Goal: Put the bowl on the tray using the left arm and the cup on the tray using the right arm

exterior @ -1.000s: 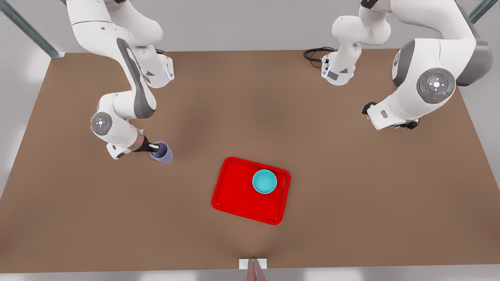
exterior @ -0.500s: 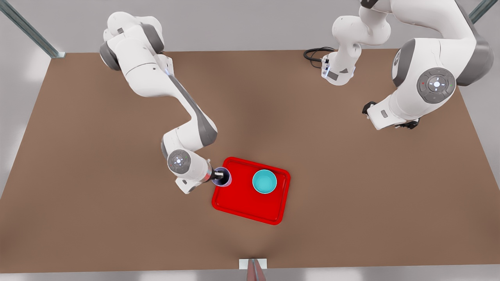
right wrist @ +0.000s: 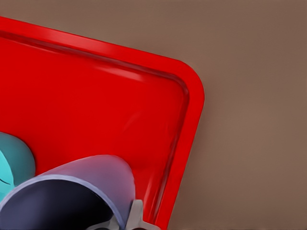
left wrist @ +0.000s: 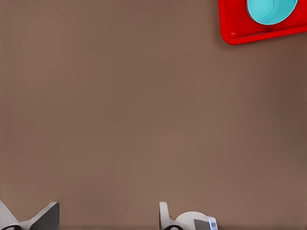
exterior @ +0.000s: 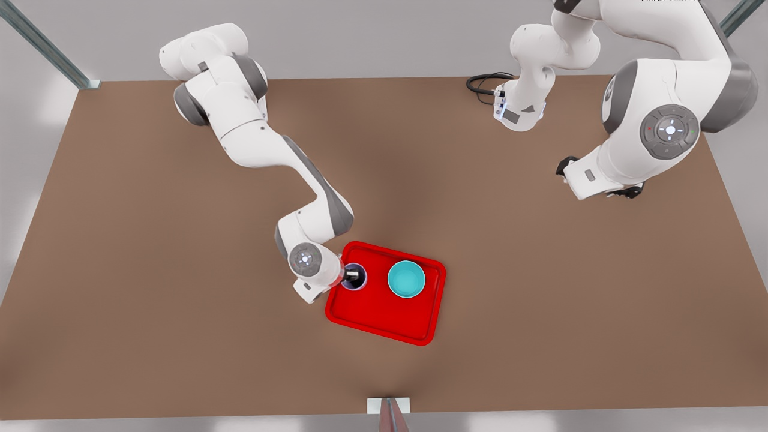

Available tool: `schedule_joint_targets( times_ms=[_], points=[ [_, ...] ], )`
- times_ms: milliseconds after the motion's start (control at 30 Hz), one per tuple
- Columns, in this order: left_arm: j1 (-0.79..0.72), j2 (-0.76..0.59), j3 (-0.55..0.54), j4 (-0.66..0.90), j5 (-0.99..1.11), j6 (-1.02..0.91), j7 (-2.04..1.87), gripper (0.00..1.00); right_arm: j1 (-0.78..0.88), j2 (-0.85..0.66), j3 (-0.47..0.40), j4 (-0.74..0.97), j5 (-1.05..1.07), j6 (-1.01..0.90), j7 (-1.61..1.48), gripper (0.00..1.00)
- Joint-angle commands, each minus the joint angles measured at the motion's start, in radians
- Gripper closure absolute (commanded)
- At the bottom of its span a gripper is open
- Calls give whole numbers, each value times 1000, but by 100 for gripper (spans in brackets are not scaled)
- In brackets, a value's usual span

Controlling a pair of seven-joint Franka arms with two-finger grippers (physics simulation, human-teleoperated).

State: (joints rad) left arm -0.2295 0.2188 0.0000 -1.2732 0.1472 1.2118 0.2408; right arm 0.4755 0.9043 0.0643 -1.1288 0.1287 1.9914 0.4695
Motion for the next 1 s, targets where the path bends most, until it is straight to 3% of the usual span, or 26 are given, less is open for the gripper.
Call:
schedule_joint_targets(
  times_ms=[0,33,67,133,167,500,667,767,833,900,967],
  points=[
    [1,1,0,0,0,0,0,0,-2,1,0,-2,-3,-2,1,79],
    [-1,1,0,0,0,0,0,0,0,1,0,-11,-4,-2,-3,79],
    [-1,2,0,-2,0,0,0,0,-2,1,0,-19,-6,-2,-9,68],
    [-1,4,0,-2,0,0,0,0,-2,4,0,-22,-4,-5,-5,13],
    [-1,5,0,-2,0,2,0,0,-2,4,2,-20,-4,-6,-5,0],
    [-1,8,0,0,0,3,0,0,-28,-10,11,-14,-3,-54,5,0],
    [-1,8,-2,0,-5,5,-2,0,-61,-145,31,-78,-6,-46,83,0],
    [-1,14,-5,3,-43,6,-17,0,-313,-524,34,-390,-17,-28,-17,0],
    [-1,19,-3,2,-55,6,-23,0,-515,-754,75,-462,-66,-229,-80,0],
    [-1,17,-5,3,-54,2,-21,0,-514,-791,-83,-394,-66,-470,-233,0],
    [-1,28,-5,2,-54,5,-23,0,-485,-740,-129,-276,-73,-562,-278,0]
  ],
)
